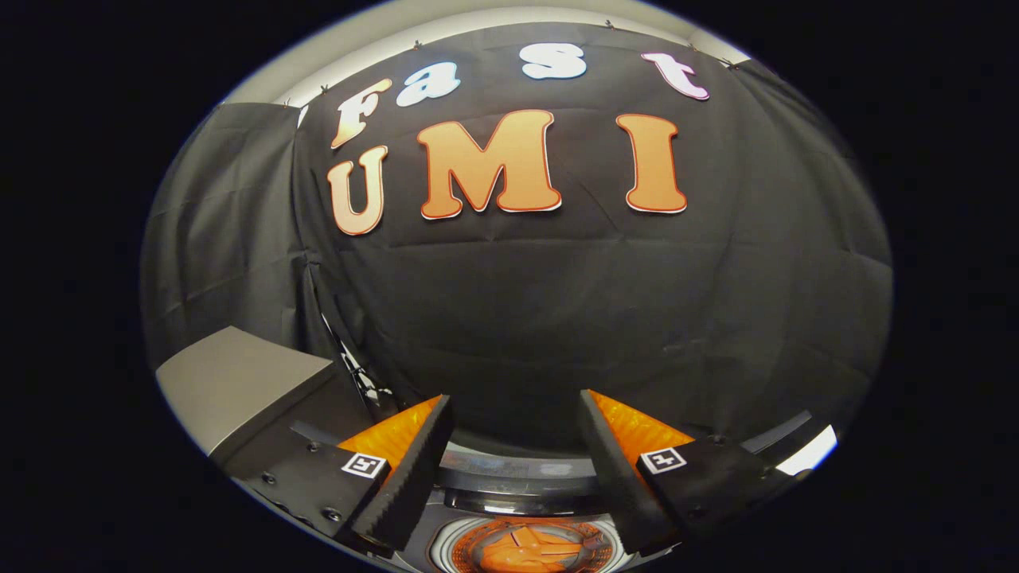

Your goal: Put the clothes into the washing machine and then close the washing machine lid.

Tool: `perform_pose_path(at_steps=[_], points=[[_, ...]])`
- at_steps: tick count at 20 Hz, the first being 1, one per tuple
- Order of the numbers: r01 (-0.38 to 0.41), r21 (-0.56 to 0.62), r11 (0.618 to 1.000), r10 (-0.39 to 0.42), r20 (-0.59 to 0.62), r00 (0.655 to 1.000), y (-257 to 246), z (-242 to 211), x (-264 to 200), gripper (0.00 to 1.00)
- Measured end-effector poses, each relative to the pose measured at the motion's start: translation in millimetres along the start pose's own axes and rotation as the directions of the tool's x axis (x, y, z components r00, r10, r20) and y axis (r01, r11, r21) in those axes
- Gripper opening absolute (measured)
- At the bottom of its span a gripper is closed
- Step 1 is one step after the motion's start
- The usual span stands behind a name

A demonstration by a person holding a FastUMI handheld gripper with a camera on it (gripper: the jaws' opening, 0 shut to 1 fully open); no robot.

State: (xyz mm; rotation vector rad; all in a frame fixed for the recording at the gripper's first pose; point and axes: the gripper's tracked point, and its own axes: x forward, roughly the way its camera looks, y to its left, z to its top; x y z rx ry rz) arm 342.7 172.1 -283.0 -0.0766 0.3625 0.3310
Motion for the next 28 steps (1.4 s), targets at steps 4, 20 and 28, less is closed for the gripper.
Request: perform_pose_path(at_steps=[4, 20, 28], points=[[-0.015, 0.008, 1.000, 0.015, -0.029, 0.999, 5.3, -16.7, -22.2, 1.00], [-0.033, 0.066, 0.997, 0.041, -0.110, 0.993, 4.3, -70.9, -72.6, 0.99], [-0.056, 0.031, 0.998, 0.057, -0.020, 0.998, 25.9, -39.4, -109.5, 0.99]])
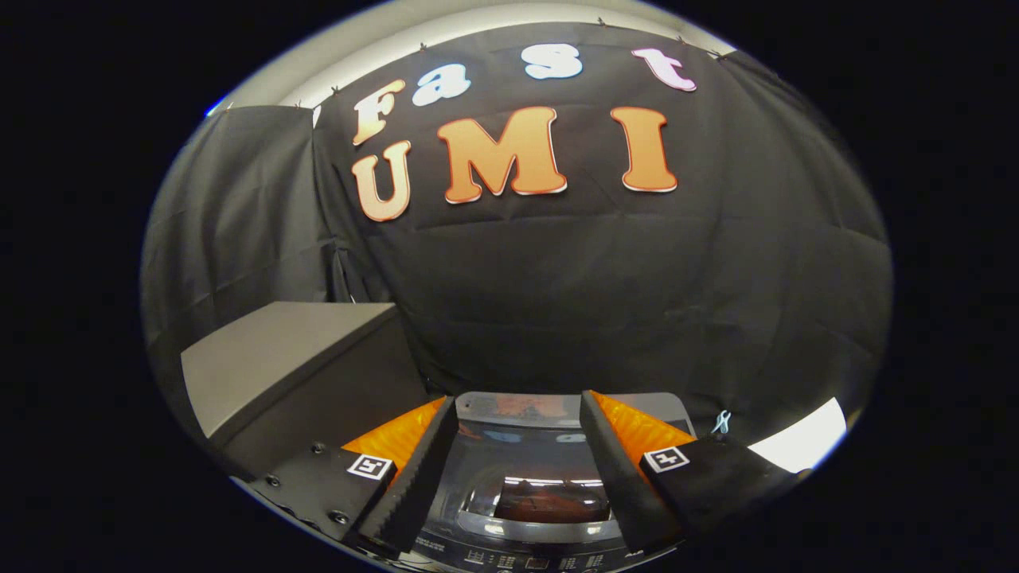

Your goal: Put the clothes into the washing machine and then close the washing machine lid.

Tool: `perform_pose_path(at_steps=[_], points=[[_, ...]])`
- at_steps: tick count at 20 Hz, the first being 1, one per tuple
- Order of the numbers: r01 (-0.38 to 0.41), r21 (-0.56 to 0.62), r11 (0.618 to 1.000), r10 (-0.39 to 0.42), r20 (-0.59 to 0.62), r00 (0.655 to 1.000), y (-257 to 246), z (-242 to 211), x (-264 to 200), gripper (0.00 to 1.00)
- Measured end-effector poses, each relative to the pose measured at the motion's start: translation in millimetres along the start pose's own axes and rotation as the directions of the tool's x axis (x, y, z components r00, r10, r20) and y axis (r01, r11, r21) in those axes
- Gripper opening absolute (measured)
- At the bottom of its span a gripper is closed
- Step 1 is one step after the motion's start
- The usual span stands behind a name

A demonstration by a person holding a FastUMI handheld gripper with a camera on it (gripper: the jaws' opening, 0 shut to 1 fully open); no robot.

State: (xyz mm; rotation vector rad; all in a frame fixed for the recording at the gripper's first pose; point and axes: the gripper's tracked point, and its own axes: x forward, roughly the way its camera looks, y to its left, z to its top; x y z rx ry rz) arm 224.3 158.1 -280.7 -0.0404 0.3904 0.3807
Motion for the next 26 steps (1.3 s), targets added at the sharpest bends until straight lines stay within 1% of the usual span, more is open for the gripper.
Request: perform_pose_path(at_steps=[5, 9, 13, 16, 19, 23, 26], points=[[0.037, 0.027, 0.999, -0.040, 0.095, 0.995, 28.9, 33.0, -51.1, 0.99], [0.067, 0.030, 0.997, -0.071, 0.178, 0.982, 59.9, 61.0, -108.9, 0.99], [0.100, 0.022, 0.995, -0.102, 0.230, 0.968, 88.9, 72.6, -151.2, 0.99], [0.099, 0.062, 0.993, -0.112, 0.261, 0.959, 99.4, 81.3, -179.5, 0.99], [0.113, 0.079, 0.990, -0.132, 0.292, 0.947, 90.2, 94.7, -211.9, 0.99], [0.174, 0.033, 0.984, -0.175, 0.326, 0.929, 56.8, 110.4, -259.3, 0.98], [0.187, 0.025, 0.982, -0.185, 0.323, 0.928, 35.6, 113.5, -292.1, 0.99]])
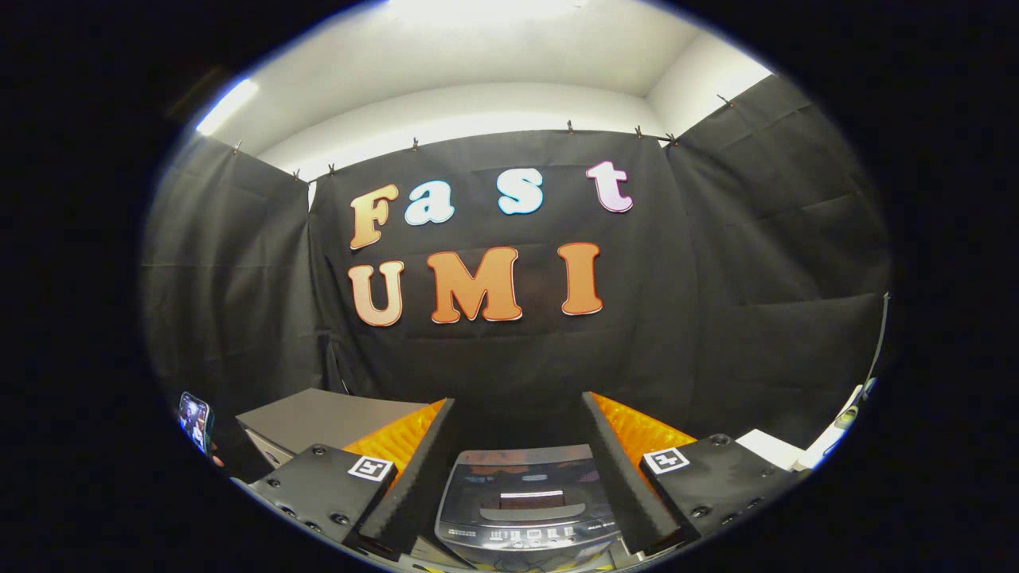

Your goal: Put the clothes into the washing machine and then close the washing machine lid.

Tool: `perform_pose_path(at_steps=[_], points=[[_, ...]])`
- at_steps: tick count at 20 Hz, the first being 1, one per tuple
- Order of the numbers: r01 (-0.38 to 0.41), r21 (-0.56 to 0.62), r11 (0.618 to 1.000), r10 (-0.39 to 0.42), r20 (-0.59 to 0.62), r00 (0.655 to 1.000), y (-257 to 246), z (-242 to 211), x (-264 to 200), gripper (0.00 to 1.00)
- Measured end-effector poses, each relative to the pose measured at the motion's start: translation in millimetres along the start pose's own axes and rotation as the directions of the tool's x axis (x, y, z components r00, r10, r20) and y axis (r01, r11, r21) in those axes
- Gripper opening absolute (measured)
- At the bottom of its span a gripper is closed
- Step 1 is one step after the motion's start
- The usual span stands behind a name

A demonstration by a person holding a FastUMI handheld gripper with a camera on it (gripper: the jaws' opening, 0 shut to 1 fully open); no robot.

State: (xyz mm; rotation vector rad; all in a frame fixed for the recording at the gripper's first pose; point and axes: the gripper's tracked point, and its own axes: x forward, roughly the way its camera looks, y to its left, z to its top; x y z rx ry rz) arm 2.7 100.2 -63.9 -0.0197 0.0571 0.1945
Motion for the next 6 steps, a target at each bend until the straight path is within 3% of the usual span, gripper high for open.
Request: perform_pose_path(at_steps=[6], points=[[0.025, -0.006, 1.000, -0.025, 0.003, 1.000, -54.7, 5.2, -41.3, 0.98]])
